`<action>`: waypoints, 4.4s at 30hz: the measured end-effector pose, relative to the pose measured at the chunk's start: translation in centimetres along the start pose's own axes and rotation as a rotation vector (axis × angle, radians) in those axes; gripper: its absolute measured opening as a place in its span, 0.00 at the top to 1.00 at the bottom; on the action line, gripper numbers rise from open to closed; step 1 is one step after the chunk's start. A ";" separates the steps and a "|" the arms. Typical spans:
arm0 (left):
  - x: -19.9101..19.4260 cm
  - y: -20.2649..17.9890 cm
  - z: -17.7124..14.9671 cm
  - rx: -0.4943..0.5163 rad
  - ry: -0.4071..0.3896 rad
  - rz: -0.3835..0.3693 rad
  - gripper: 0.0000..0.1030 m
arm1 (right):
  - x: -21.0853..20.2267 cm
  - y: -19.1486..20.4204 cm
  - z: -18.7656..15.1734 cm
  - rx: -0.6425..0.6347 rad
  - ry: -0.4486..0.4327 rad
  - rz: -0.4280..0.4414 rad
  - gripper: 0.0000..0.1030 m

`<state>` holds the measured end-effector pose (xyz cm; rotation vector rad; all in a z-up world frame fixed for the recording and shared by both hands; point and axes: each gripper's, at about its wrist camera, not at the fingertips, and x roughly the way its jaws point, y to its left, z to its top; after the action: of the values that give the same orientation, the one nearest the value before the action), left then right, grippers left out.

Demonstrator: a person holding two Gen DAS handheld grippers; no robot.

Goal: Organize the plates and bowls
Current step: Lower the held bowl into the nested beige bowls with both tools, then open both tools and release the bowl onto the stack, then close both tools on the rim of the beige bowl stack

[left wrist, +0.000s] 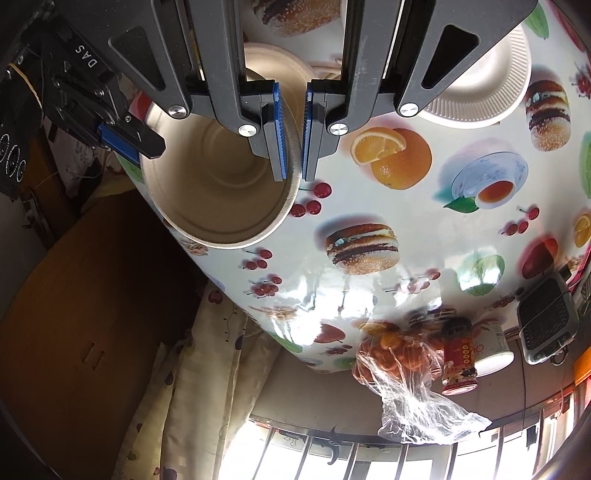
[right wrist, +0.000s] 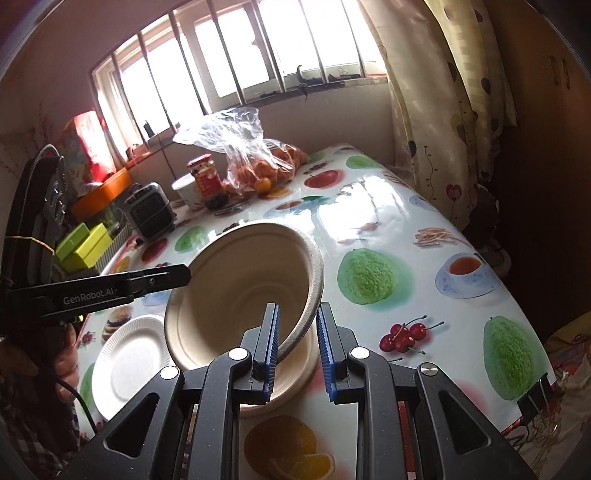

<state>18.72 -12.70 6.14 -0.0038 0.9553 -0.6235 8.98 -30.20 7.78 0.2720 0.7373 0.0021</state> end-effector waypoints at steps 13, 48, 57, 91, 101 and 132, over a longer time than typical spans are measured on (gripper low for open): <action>0.4 1.2 -2.2 -0.044 0.029 0.005 0.91 | 0.9 0.5 -1.4 -0.003 0.036 0.015 0.81; 2.0 1.8 -3.7 -0.065 0.074 0.021 0.91 | 2.5 0.6 -2.6 -0.008 0.078 -0.008 0.80; 2.1 1.9 -3.7 -0.062 0.070 0.028 0.91 | 2.5 0.4 -2.6 -0.002 0.078 -0.008 0.80; 1.3 1.8 -3.7 -0.075 0.043 -0.014 0.65 | 1.5 0.0 -2.1 0.001 0.057 -0.022 0.57; 2.3 3.3 -4.6 -0.178 0.077 -0.052 0.63 | 2.3 -1.0 -2.2 0.051 0.084 0.002 0.56; 3.4 2.9 -4.9 -0.179 0.105 -0.051 0.80 | 3.5 -0.7 -2.8 0.057 0.108 0.041 0.74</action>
<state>17.84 -10.73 -0.14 -0.1562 1.1127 -0.5882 9.70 -29.89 3.29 0.3435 0.8398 0.0347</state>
